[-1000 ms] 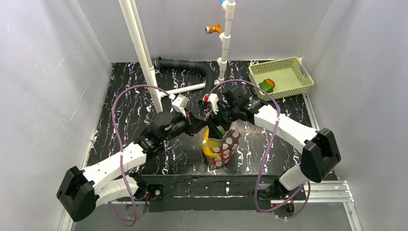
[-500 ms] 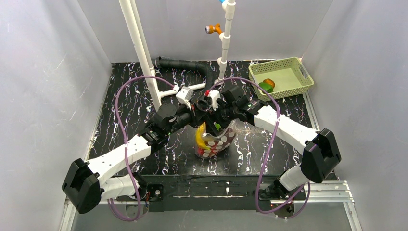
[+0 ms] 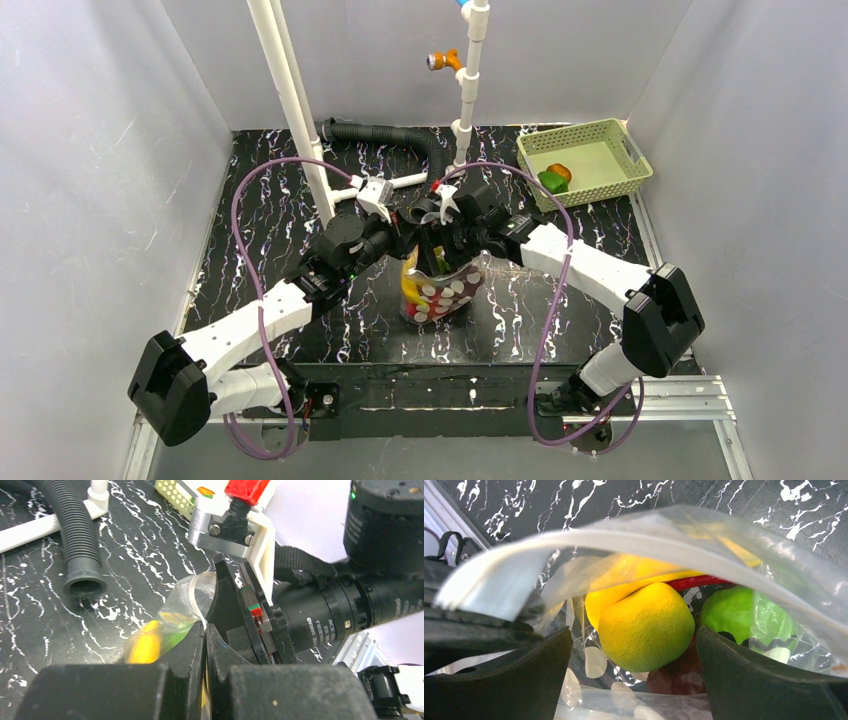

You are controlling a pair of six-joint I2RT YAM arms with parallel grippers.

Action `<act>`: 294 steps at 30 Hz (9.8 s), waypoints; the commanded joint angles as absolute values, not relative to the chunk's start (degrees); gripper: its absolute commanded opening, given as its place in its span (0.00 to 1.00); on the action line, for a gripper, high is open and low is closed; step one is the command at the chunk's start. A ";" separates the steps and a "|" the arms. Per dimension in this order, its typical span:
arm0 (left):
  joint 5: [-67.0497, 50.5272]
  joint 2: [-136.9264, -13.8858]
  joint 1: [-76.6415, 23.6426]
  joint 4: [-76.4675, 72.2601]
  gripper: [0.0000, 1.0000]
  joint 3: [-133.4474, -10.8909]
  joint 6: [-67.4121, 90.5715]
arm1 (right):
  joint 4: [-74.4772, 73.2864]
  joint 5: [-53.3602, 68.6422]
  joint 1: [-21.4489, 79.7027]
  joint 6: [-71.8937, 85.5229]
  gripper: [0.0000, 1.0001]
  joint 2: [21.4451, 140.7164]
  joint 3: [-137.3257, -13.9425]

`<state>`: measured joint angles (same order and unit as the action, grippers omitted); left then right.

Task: Open the zip-top bag and remove the fake food
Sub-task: Pick up the fake fruit from the zipper food storage bag, then place the fake fruit in the bin, then adjust the zipper food storage bag at the center of the board.

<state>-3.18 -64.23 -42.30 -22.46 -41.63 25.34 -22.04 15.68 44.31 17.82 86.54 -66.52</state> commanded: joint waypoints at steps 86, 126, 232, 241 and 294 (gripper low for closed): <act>4.10 -53.19 -42.81 -22.96 0.00 -32.48 27.27 | -20.01 6.59 48.52 8.86 0.86 94.21 -72.62; 4.43 -53.47 -42.83 -22.54 0.00 -33.54 24.61 | -31.61 12.60 48.25 6.99 0.31 90.96 -77.19; 0.41 -55.62 -42.86 -21.86 0.00 -34.44 25.84 | -14.85 -3.27 -9.32 18.37 0.63 115.84 -99.66; 0.34 -55.11 -42.81 -21.75 0.00 -34.34 25.88 | -14.68 -2.82 -9.32 18.62 0.67 115.15 -98.47; -4.99 -53.95 -42.83 -26.55 0.00 -34.34 28.98 | -47.17 44.05 20.24 -8.99 0.58 90.73 -85.79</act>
<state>-4.14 -55.37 -43.18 -23.83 -32.75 28.51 -42.96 46.59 18.65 -7.90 89.56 -82.54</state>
